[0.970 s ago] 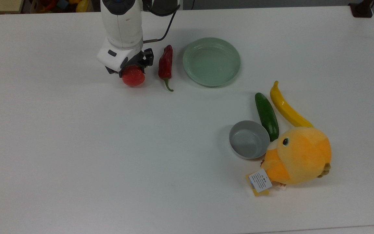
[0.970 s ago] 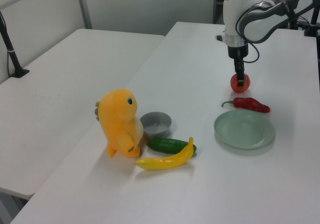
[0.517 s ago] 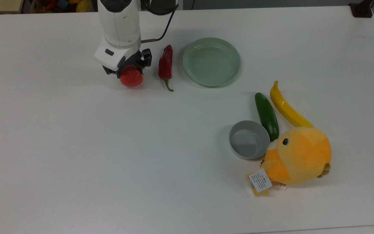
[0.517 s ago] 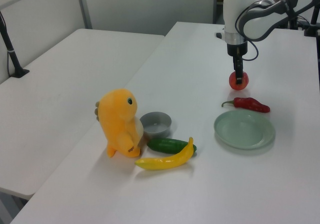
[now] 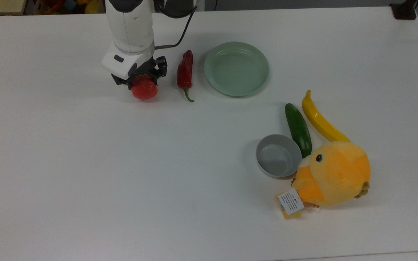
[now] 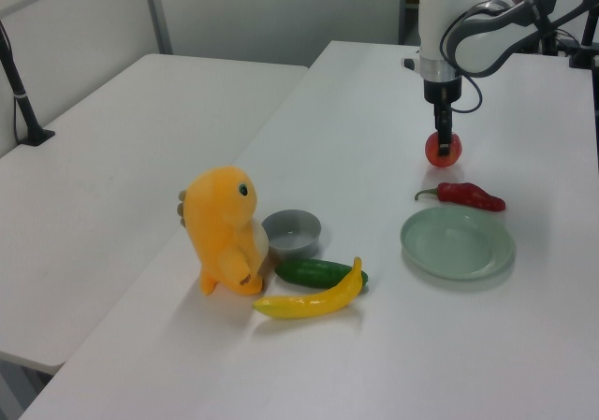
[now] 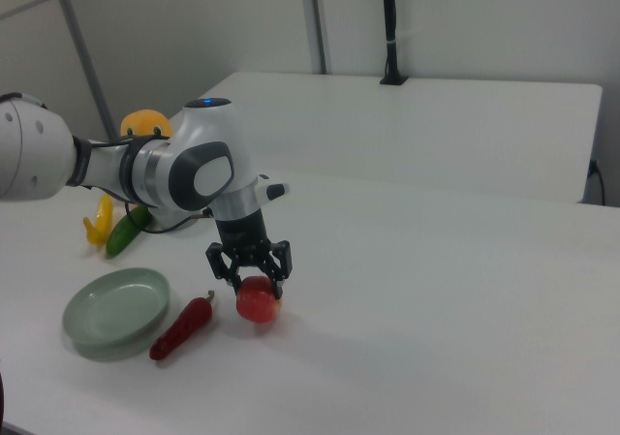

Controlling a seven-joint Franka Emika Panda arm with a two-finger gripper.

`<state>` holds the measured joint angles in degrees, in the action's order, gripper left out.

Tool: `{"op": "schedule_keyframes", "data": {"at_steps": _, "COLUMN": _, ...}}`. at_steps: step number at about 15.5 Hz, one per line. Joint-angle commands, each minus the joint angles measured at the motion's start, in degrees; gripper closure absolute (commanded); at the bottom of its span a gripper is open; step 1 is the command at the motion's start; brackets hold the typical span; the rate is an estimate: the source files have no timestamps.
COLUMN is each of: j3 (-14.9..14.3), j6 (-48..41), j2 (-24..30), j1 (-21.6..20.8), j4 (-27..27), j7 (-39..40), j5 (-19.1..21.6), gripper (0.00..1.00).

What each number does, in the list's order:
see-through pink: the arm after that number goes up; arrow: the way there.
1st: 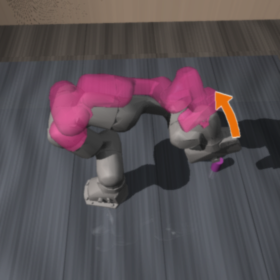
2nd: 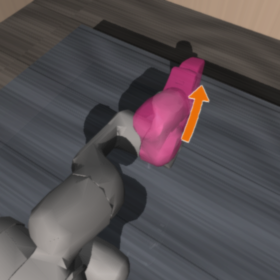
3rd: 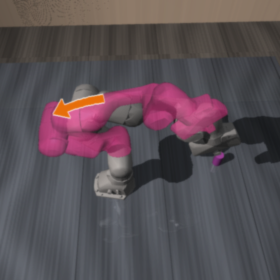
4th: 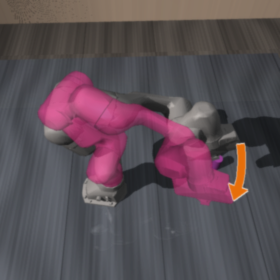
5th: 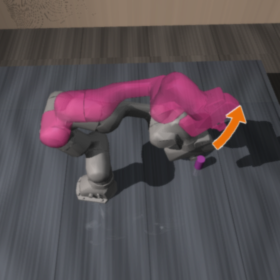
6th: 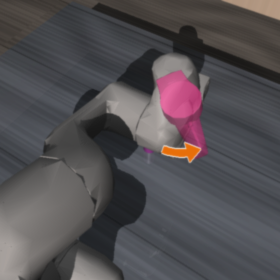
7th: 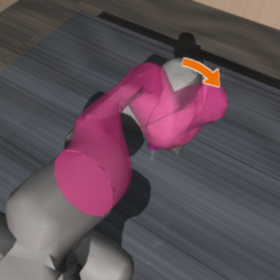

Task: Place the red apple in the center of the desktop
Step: 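Lower the apple onto the table beside the red chili pepper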

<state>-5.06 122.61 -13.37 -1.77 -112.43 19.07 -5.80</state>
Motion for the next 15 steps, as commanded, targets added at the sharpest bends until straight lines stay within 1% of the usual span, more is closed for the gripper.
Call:
{"op": "schedule_keyframes", "data": {"at_steps": 1, "j3": -0.7, "j6": 1.4, "j2": -0.3, "j1": -0.4, "j4": -0.2, "j7": 1.8, "j5": 1.5, "gripper": 0.75}}
{"op": "schedule_keyframes", "data": {"at_steps": 6, "j3": -0.7, "j6": 1.7, "j2": -0.5, "j1": -0.3, "j4": 0.6, "j7": 1.8, "j5": 2.1, "gripper": 0.75}}
{"op": "schedule_keyframes", "data": {"at_steps": 9, "j3": -0.7, "j6": 5.0, "j2": -0.9, "j1": -0.4, "j4": 1.1, "j7": 1.2, "j5": 3.9, "gripper": 0.75}}
{"op": "schedule_keyframes", "data": {"at_steps": 15, "j3": -0.6, "j6": 7.8, "j2": -2.4, "j1": -0.7, "j4": 1.1, "j7": 1.1, "j5": 4.1, "gripper": 0.75}}
